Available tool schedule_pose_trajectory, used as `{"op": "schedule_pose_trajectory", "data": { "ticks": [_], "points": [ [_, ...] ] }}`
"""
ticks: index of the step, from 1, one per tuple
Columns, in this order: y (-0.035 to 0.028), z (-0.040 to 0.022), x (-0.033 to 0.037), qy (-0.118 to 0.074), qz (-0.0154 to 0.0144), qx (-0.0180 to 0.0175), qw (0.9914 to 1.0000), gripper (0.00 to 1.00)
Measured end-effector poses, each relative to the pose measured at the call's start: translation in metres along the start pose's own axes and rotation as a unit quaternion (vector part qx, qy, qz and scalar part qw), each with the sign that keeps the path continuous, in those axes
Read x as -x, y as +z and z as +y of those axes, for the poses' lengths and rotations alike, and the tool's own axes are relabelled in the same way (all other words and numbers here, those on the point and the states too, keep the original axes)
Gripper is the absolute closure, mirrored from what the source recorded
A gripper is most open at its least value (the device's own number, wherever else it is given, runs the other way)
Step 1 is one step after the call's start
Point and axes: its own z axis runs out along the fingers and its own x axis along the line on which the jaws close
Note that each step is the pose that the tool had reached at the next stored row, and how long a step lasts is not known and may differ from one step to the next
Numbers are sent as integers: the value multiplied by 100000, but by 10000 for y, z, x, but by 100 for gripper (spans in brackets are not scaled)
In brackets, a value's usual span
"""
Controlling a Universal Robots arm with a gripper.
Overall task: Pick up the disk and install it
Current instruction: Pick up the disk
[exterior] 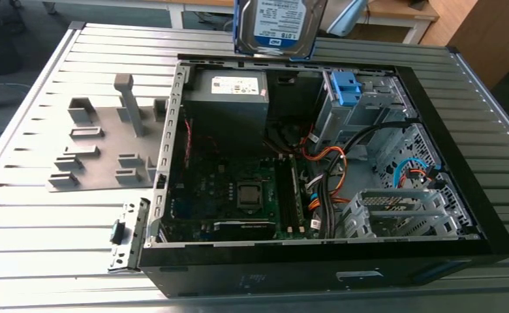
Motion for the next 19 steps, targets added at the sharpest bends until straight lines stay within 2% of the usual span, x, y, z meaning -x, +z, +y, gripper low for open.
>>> {"op": "schedule_pose_trajectory", "data": {
  "ticks": [19],
  "points": [
    [7,-29,-146,-2,0,1,100000,64]
  ]
}}
